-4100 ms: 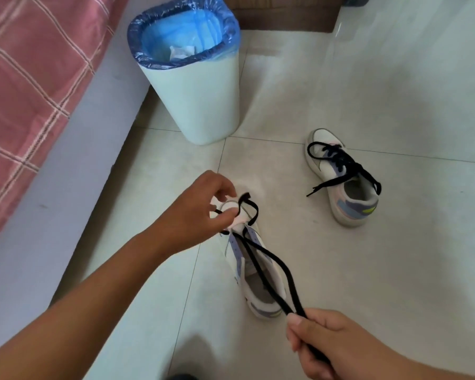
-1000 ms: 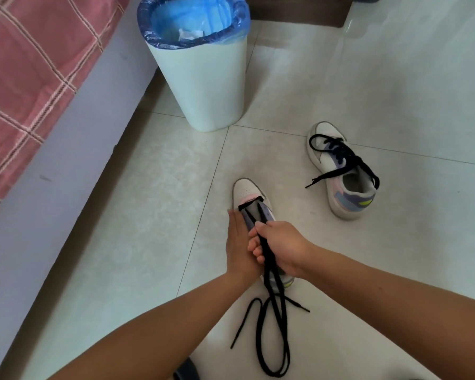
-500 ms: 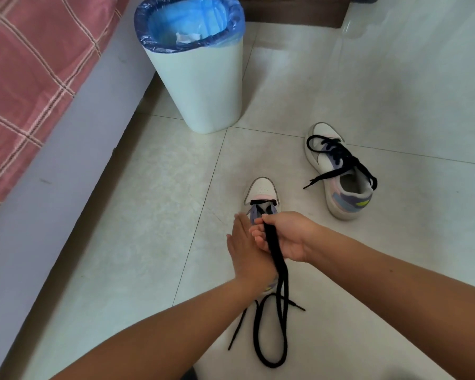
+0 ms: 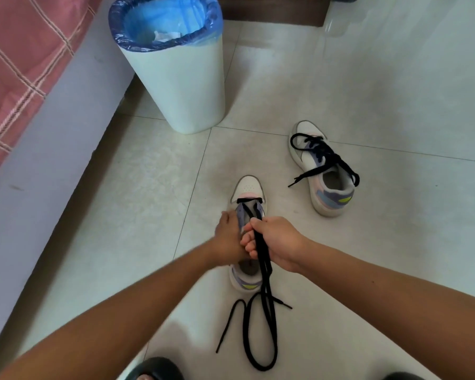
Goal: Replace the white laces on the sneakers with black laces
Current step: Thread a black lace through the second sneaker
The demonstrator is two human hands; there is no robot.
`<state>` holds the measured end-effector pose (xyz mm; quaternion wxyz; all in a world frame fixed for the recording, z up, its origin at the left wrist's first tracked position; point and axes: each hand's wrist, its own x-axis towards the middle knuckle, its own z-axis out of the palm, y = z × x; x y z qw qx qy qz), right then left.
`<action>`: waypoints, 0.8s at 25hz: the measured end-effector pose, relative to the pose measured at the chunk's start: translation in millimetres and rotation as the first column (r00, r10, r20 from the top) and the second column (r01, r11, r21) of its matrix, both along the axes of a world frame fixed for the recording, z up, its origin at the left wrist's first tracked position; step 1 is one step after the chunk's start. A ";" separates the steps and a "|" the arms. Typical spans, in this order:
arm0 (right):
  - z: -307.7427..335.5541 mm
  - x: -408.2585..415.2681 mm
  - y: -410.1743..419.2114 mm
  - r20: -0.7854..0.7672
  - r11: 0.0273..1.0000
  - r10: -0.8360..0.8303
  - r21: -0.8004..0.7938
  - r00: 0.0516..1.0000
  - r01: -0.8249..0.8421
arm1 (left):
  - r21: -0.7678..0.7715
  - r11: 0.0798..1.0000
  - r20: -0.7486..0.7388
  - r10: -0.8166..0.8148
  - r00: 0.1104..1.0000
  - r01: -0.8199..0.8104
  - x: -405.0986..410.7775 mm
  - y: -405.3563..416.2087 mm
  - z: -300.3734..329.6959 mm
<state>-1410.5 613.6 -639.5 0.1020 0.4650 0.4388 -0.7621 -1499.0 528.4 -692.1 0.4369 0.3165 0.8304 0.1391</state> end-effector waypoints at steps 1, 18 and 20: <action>-1.3 -0.3 1.1 -0.005 1.000 0.021 0.007 1.000 -0.021 | -0.053 0.999 0.111 -0.005 0.994 0.011 -16.1 -1.4 15.9; -5.6 -0.1 -7.4 -0.049 0.981 0.131 0.152 0.990 -0.123 | -0.302 0.469 -0.558 -0.793 0.245 0.830 -51.3 96.8 17.5; -5.0 -0.3 -8.8 -0.050 0.980 0.135 0.156 0.990 -0.126 | -0.372 0.496 -0.519 -0.812 0.267 0.785 -52.8 104.7 18.9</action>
